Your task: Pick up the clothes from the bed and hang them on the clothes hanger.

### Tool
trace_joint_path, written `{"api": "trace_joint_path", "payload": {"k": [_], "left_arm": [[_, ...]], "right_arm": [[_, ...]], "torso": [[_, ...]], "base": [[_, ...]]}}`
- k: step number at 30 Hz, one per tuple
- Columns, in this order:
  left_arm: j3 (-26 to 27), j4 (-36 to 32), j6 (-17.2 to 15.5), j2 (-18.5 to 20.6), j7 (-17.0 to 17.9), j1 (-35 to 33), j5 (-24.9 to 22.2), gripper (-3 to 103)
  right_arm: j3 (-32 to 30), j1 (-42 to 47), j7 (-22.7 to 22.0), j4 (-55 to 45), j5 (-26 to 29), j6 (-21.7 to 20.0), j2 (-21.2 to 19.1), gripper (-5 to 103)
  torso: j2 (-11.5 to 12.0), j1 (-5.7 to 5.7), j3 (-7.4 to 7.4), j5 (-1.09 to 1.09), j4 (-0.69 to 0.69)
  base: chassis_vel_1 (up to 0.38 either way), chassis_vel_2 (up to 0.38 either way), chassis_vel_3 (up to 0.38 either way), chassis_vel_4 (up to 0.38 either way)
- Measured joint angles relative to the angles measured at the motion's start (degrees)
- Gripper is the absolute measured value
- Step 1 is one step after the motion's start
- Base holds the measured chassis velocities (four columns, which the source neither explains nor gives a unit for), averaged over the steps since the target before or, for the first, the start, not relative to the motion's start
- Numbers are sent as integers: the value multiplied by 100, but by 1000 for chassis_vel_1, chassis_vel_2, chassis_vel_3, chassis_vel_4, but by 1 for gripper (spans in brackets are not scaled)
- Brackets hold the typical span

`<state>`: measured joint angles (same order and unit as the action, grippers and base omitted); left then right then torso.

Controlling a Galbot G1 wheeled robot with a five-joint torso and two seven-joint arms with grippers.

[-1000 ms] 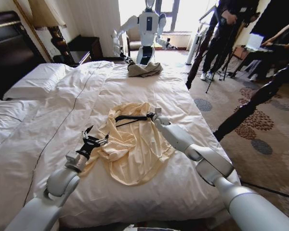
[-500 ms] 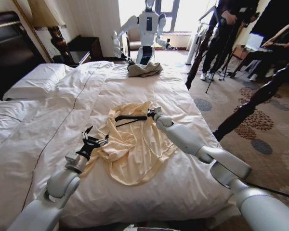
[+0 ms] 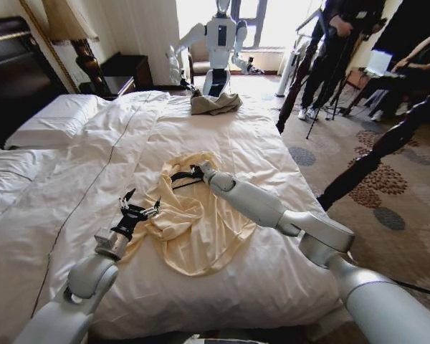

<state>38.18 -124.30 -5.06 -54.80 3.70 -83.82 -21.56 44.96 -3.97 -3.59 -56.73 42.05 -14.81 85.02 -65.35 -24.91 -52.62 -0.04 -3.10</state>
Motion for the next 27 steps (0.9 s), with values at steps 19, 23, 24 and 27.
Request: {"api": "trace_joint_path", "payload": {"k": [19,23,24,27], "left_arm": [[-15,-252,22,-147,57,-111,5,100],[-47,-264,20,-159,58,-148,44,100],[-47,-264,20,-159,58,-148,44,100],[-50,-269,18,-158,55,-200,69,100]], "right_arm": [[-189,80,-812,-1971,1193,-651,-1943,16],[-298,167,-757,-1983,1460,-619,-2240,32],[-298,167,-757,-1983,1460,-619,-2240,32],[-370,356,-609,-2028,1627,-579,-2472,43]], "torso": [[0,0,0,5,-6],[0,0,0,1,0],[0,0,0,1,0],[0,1,0,2,1]], "base": [[0,0,0,0],[0,0,0,0],[0,0,0,0],[0,0,0,0]]}}
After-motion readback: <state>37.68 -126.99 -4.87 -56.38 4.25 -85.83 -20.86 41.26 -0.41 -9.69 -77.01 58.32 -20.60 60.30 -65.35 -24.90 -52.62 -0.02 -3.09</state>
